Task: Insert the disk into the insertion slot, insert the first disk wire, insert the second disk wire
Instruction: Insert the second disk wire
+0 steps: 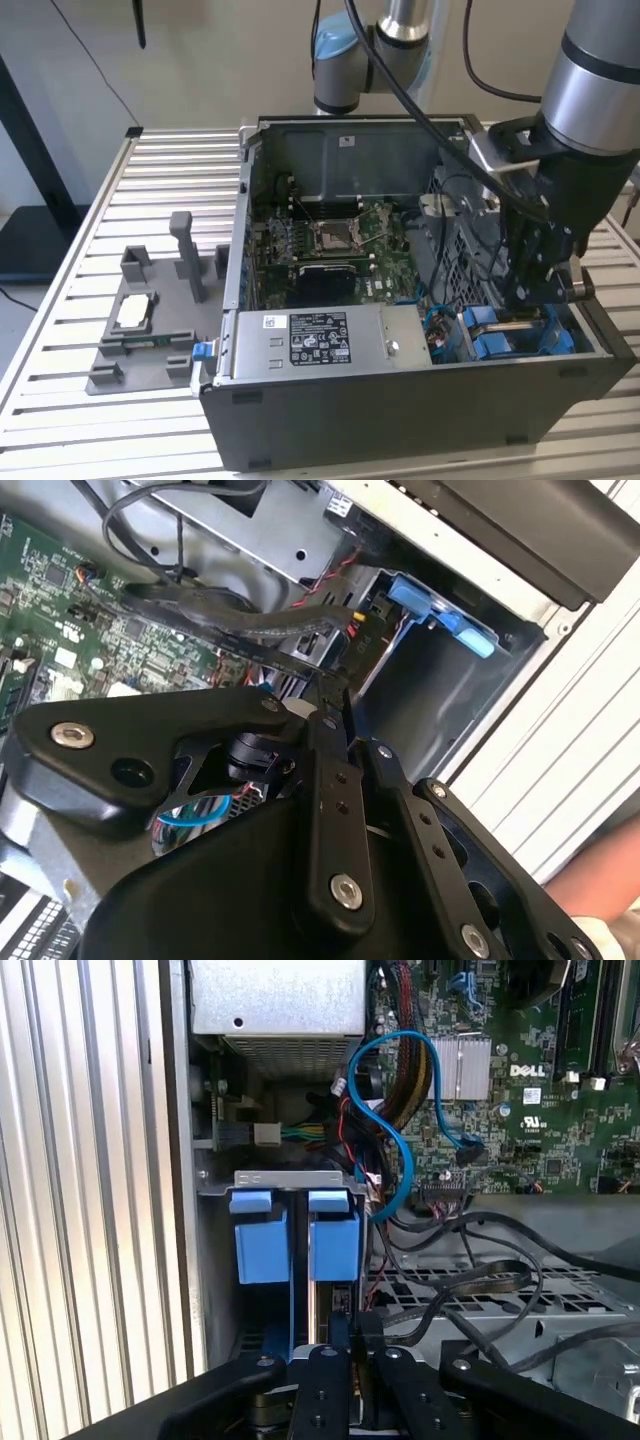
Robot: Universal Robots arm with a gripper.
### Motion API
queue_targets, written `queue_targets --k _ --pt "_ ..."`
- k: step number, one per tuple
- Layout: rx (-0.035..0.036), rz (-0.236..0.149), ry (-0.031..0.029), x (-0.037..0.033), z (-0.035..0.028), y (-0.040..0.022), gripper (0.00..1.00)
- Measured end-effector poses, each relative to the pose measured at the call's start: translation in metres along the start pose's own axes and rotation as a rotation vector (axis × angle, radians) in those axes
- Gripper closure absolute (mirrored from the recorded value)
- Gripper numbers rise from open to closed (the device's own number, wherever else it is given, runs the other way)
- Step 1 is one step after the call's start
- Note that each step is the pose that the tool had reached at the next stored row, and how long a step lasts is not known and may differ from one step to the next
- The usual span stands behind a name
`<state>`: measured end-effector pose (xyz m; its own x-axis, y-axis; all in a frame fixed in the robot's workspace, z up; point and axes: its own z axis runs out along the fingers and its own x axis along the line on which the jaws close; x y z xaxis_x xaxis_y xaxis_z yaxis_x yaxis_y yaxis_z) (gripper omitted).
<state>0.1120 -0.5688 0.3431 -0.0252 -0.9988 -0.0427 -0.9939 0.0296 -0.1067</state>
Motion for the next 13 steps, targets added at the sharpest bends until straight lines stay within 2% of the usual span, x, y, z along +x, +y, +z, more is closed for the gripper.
queue_targets --k 2,7,13 --pt "-0.003 0.0 0.0 0.0001 0.0021 0.0 0.84" --pt "-0.0033 0.0 -0.0034 0.0002 0.0029 -0.0001 0.84" --pt "-0.0036 -0.001 -0.013 0.0002 0.0029 -0.0011 0.84"
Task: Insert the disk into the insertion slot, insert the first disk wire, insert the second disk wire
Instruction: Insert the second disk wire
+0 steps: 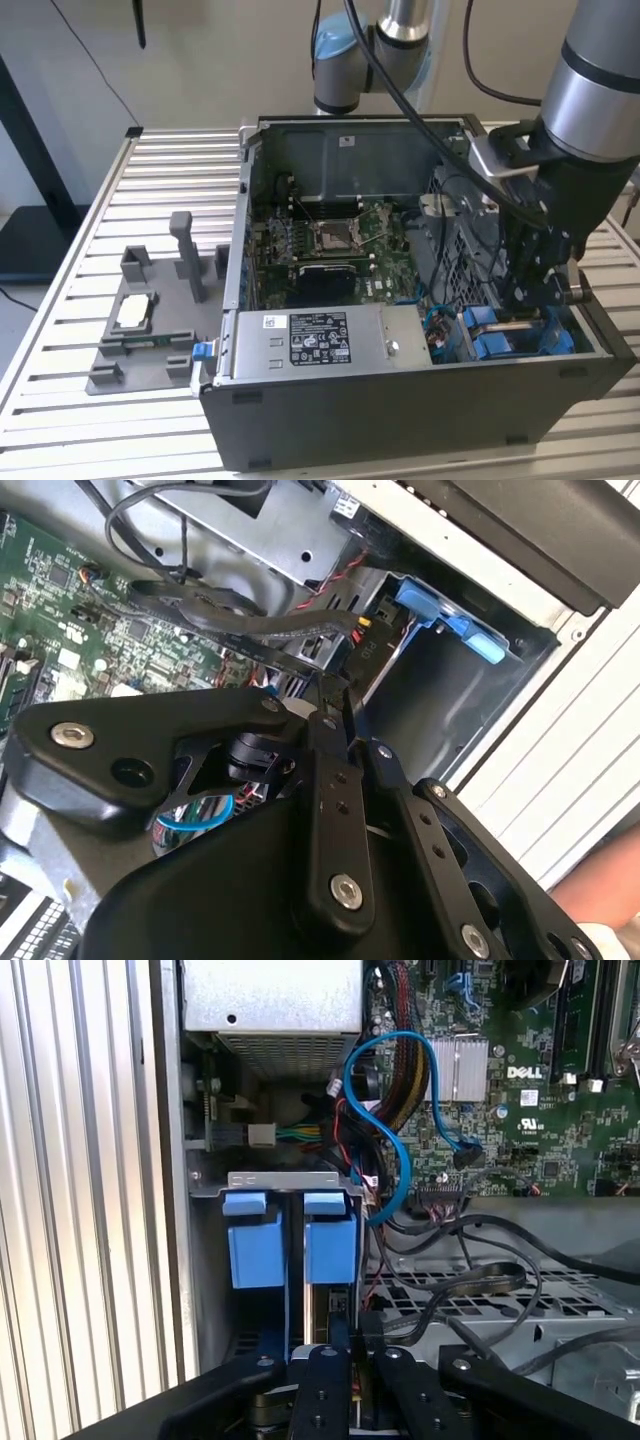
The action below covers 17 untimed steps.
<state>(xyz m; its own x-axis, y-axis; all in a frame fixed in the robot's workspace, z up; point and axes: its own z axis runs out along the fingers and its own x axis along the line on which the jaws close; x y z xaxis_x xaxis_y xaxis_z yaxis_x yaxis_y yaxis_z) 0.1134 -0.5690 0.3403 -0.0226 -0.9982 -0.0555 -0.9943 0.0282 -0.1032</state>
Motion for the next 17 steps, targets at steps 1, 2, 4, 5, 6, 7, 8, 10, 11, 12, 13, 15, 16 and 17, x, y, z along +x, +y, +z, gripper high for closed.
queue_targets --k 1,2,4,5,6,7,8,10,11,12,13,15,16,17 --pt "-0.0001 0.0 -0.0011 0.0 -0.0002 -0.0002 0.84" --pt "-0.0003 0.0 -0.0015 0.0001 -0.0002 -0.0002 0.84" --pt "-0.0033 -0.001 -0.0019 0.0007 -0.0001 -0.0006 0.84" --pt "-0.006 0.0 -0.0018 0.0013 -0.0001 -0.0009 0.84" --pt "-0.0096 0.0 -0.0016 0.002 -0.0002 -0.0012 0.84" --pt "-0.0134 0.0 -0.0016 0.0028 -0.0001 -0.0014 0.84" --pt "-0.0172 0.0 -0.0015 0.0036 -0.0001 -0.0019 0.84" --pt "-0.02 0.001 -0.0028 0.005 -0.0001 -0.0026 0.84" --pt "-0.0212 0.001 -0.004 0.0058 0.0 -0.003 0.84" --pt "-0.0216 0.001 -0.0057 0.0063 0.0002 -0.0035 0.84" --pt "-0.0217 0.001 -0.0085 0.0068 0.0004 -0.0041 0.84" --pt "-0.0219 0.002 -0.0139 0.0073 0.001 -0.0052 0.84" --pt "-0.0219 0.002 -0.0167 0.0075 0.0016 -0.0054 0.84" --pt "-0.0219 0.002 -0.0191 0.0077 0.0025 -0.0056 0.84"
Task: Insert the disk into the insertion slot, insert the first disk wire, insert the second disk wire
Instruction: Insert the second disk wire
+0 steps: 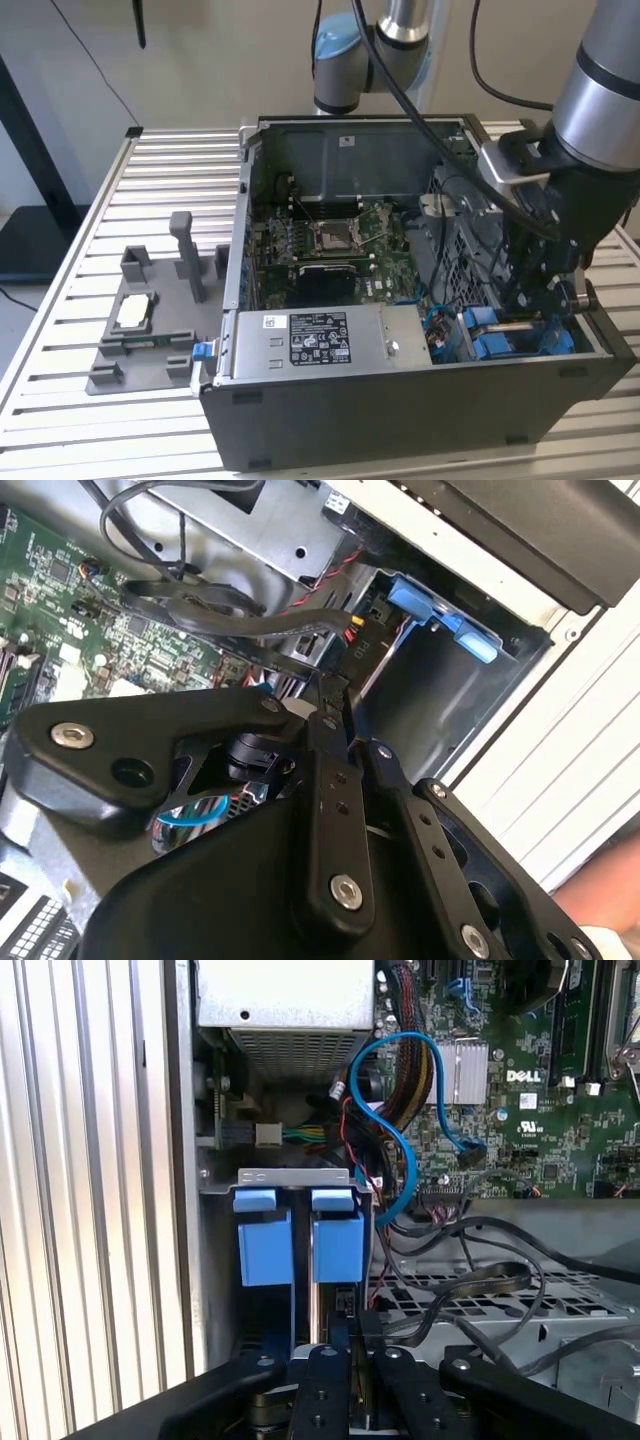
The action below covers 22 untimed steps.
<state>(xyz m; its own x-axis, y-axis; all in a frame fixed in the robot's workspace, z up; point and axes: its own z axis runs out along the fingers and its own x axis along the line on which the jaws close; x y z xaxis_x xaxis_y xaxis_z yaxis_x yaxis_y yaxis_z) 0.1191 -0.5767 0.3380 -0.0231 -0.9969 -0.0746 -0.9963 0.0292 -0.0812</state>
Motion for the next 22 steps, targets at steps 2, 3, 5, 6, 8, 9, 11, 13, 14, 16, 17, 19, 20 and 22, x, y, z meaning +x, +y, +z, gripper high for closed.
queue_targets --k 2,3,5,6,8,9,11,13,14,16,17,19,20,22 --pt "-0.0001 0.0 -0.0017 0.0007 0.0019 -0.0001 0.84" --pt "-0.0002 0.0 -0.0018 0.0011 0.003 -0.0001 0.84" --pt "-0.0002 0.0 -0.005 0.0016 0.0045 -0.0001 0.84" --pt "-0.0001 0.001 -0.0102 0.0017 0.0057 -0.0001 0.83" --pt "-0.0004 0.001 -0.0177 0.0026 0.0064 -0.0001 0.83" --pt "-0.0005 0.002 -0.0209 0.0034 0.006 -0.0001 0.76" --pt "-0.0007 0.002 -0.0286 0.0054 0.0058 -0.0001 0.76" --pt "-0.0018 0.003 -0.0396 0.008 0.0053 -0.0003 0.76" --pt "-0.0025 0.004 -0.0431 0.0091 0.005 -0.0003 0.76" --pt "-0.0037 0.004 -0.046 0.0102 0.0049 -0.0004 0.76" --pt "-0.0042 0.004 -0.0465 0.0105 0.0049 -0.0004 0.76" --pt "-0.0048 0.004 -0.0479 0.0106 0.0047 -0.0005 0.76" --pt "-0.0051 0.004 -0.05 0.0107 0.0042 -0.0005 0.76" --pt "-0.0057 0.005 -0.056 0.0106 0.0024 -0.0007 0.76"
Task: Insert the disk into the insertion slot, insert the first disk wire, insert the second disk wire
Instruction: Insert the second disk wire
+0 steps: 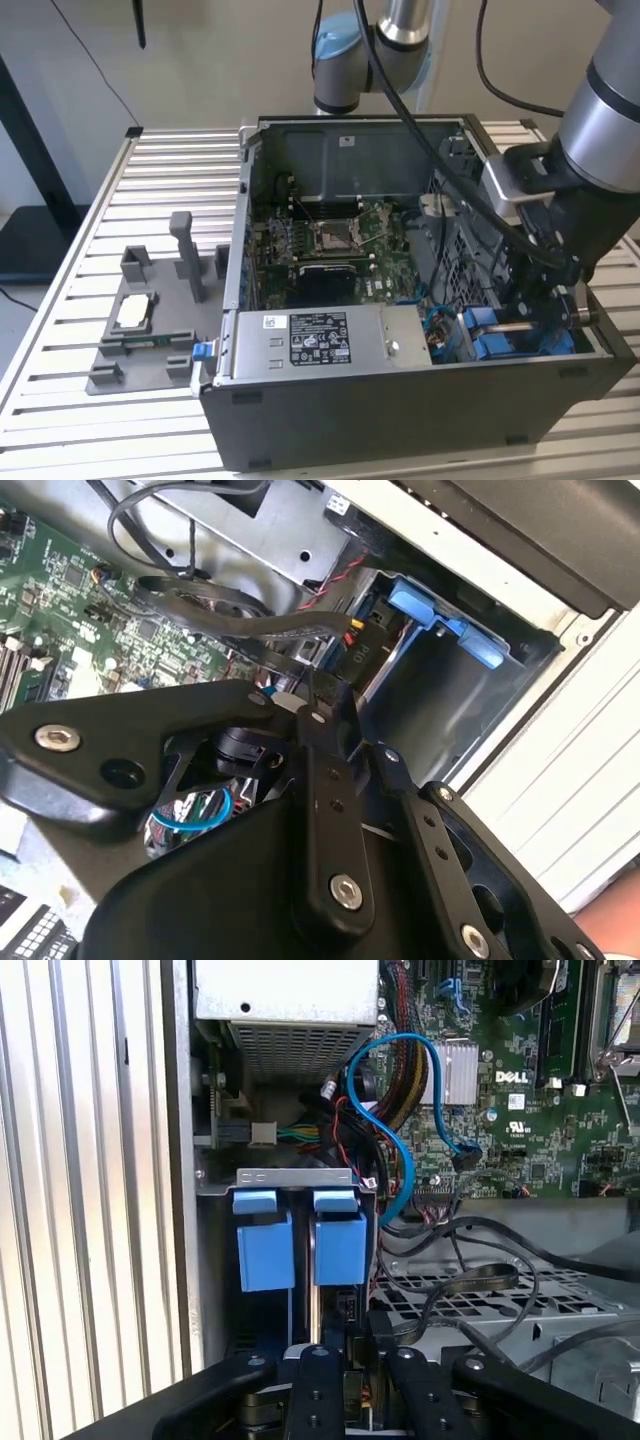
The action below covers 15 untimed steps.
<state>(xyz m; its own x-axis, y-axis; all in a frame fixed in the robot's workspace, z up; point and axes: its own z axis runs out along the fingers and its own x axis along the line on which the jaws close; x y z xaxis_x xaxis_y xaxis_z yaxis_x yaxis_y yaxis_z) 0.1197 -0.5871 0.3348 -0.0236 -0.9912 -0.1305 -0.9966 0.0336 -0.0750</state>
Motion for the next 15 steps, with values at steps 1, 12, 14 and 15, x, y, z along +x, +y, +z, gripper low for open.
queue_targets --k 1,12,14,15 --pt "-0.0004 0.0 -0.0024 -0.0002 -0.0015 -0.0001 0.76" --pt "-0.0025 0.002 -0.016 -0.0032 -0.0253 -0.002 0.76" --pt "-0.0025 0.002 -0.016 -0.004 -0.031 -0.0024 0.76" --pt "-0.0025 0.002 -0.016 -0.0044 -0.0338 -0.0026 0.76"
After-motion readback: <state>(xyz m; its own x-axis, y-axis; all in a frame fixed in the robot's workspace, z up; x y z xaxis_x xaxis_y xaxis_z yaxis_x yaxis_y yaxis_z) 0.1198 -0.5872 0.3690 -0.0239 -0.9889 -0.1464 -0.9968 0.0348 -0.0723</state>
